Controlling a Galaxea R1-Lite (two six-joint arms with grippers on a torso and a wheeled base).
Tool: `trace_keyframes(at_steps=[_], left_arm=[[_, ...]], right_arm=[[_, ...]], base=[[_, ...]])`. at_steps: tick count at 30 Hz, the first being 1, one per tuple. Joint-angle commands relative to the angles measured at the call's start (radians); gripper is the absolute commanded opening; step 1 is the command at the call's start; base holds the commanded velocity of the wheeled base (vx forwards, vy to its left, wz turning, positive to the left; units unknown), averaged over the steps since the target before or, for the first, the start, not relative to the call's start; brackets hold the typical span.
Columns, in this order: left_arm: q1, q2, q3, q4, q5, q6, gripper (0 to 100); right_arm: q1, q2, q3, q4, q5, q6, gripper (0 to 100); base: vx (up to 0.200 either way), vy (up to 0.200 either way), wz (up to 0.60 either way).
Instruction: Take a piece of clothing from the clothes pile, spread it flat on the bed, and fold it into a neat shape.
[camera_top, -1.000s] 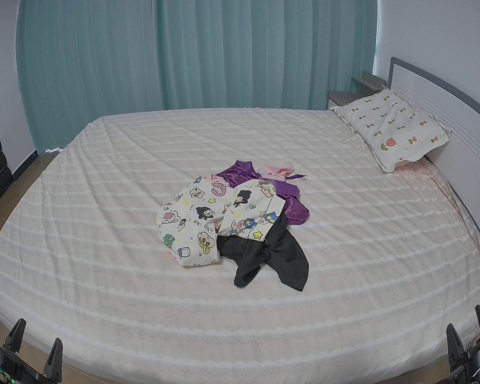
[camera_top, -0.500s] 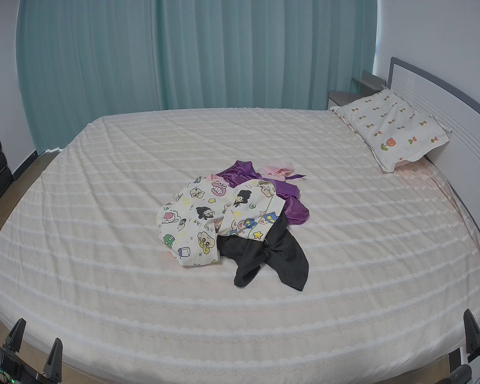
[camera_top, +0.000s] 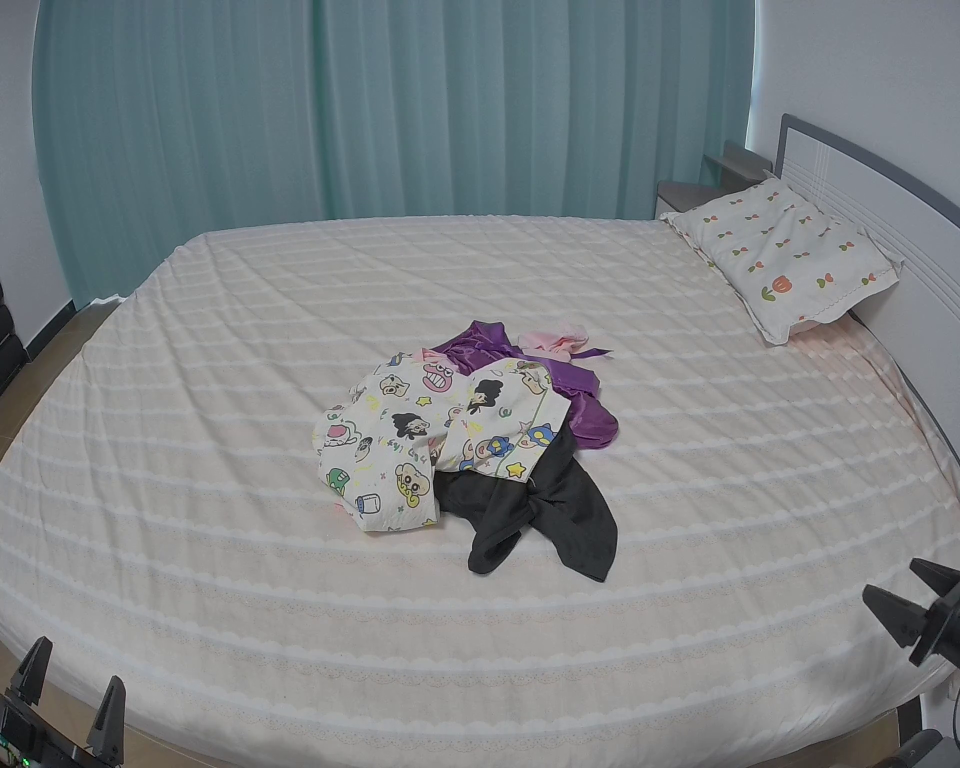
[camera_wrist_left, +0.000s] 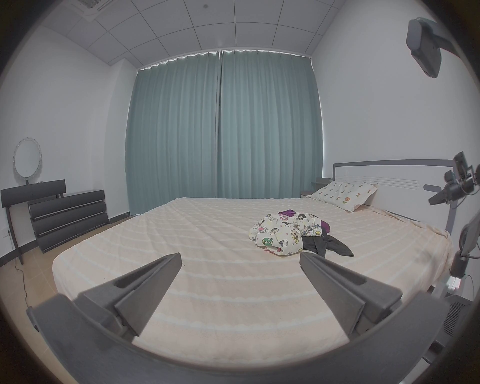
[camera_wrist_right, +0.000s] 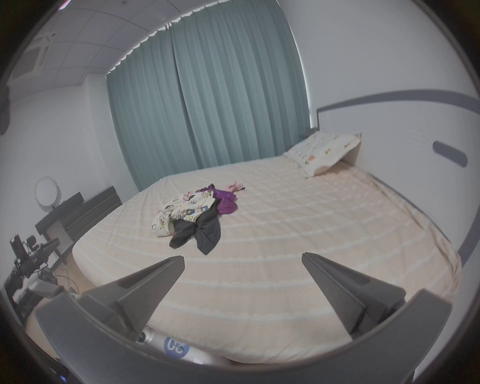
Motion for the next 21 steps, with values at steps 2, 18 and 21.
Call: trace_keyframes(at_steps=[2, 18, 21], left_arm=[[0.0, -0.013, 0.016, 0.0, -0.001, -0.001, 100], [0.0, -0.013, 0.016, 0.0, -0.002, -0.001, 100], [0.0, -0.013, 0.016, 0.0, -0.002, -0.001, 100]], right_arm=[[0.134, 0.59, 0.007, -0.366, 0.017, 0.147, 100], [0.42, 1.331, -0.265, -0.839, -0.261, 0.488, 100], [0.424, 1.364, -0.303, -0.837, -0.262, 0.494, 100]], base=[[0.0, 0.0, 0.0], [0.0, 0.0, 0.0], [0.0, 0.0, 0.0]])
